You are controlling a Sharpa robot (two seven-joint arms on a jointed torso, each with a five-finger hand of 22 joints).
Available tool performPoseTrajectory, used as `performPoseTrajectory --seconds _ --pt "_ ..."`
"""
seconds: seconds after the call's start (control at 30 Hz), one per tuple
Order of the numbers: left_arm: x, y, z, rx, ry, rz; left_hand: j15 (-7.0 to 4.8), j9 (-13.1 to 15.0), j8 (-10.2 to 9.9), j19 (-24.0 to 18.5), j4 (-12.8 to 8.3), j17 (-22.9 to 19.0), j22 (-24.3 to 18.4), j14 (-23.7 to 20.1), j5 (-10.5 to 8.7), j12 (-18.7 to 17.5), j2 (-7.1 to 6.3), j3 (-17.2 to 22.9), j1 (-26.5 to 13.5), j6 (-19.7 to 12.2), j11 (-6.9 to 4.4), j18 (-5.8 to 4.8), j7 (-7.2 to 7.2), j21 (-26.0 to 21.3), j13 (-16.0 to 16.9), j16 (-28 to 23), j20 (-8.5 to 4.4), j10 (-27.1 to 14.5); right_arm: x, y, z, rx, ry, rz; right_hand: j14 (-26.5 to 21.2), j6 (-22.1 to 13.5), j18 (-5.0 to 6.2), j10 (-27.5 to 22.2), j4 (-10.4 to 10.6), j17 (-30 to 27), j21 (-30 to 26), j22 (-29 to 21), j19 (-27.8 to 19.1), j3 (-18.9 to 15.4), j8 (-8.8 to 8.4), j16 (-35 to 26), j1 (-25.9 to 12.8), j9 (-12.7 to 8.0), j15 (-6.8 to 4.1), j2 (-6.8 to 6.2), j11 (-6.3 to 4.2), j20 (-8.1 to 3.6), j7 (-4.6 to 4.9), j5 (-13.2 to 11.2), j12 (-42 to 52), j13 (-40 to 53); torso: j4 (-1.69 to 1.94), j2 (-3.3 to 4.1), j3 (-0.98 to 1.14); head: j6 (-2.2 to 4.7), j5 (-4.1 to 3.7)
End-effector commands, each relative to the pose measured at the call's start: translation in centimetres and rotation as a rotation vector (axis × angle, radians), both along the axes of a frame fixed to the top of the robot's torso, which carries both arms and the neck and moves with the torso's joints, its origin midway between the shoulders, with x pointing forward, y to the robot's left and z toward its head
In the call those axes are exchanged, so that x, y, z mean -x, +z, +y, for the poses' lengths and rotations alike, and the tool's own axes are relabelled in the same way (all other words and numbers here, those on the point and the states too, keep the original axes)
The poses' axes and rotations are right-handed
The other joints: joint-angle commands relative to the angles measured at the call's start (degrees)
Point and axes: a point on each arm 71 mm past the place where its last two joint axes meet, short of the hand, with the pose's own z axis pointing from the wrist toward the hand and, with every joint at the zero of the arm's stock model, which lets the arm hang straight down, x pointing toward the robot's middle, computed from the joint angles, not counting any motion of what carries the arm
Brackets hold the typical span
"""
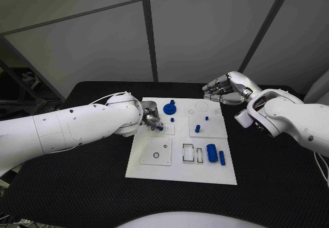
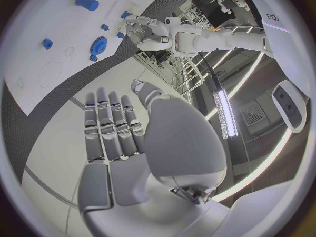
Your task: Assemble the parts on the task board
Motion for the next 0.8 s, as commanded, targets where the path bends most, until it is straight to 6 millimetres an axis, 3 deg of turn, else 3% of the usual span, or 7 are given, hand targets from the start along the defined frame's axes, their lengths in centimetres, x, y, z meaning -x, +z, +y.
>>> performPoseTrajectory --seconds 0.03,0.53,0.8 --pt "0.18 -0.24 0.03 -0.02 -0.009 0.014 -0.28 0.0 0.02 0.44 -10.22 0.1 1.53 1.34 0.26 0.22 0.39 9.96 0.36 -0.02 -1.19 -8.05 -0.44 0.22 0.07 -0.26 -0.08 1.53 0.01 0.16 0.11 -0.002 0.01 -0.007 -0.31 -0.09 0.3 -0.15 -0.02 -0.05 -0.34 -0.06 -0.01 -0.37 -0.21 -0.2 -0.61 -0.04 -0.13 0.14 0.19 0.44 0.38 0.13 -0.39 0.01 -0.02 0.0 0.01 -0.02 -0.02" --pt "0.17 -0.26 -0.09 -0.019 -0.011 0.016 -0.31 0.37 0.46 0.54 -9.88 0.1 1.7 1.36 0.28 1.03 0.48 9.42 0.0 0.12 -1.3 -8.09 -0.62 0.29 0.79 -0.27 -0.11 2.15 -0.01 0.14 0.17 -0.002 0.012 -0.006 -0.32 -0.12 0.3 -0.17 -0.01 -0.09 -0.4 -0.1 0.02 -0.41 -0.21 -0.19 -0.65 -0.05 -0.12 0.15 0.21 0.45 0.39 0.22 -0.4 0.01 -0.05 0.02 0.04 -0.18 -0.05" --pt "0.06 -0.33 -0.37 -0.019 -0.015 0.023 -0.79 0.83 0.89 0.69 -7.8 0.17 1.92 1.44 -0.07 2.26 0.22 2.78 -1.81 0.43 -2.1 -8.13 -1.82 0.17 1.61 -0.26 -0.53 3.29 -0.01 0.13 0.13 -0.001 0.011 -0.004 -0.33 -0.14 0.3 -0.18 -0.01 -0.13 -0.46 -0.15 0.05 -0.44 -0.21 -0.19 -0.66 -0.05 -0.11 0.17 0.21 0.46 0.39 0.31 -0.41 0.01 -0.08 0.0 0.06 -0.27 -0.08"
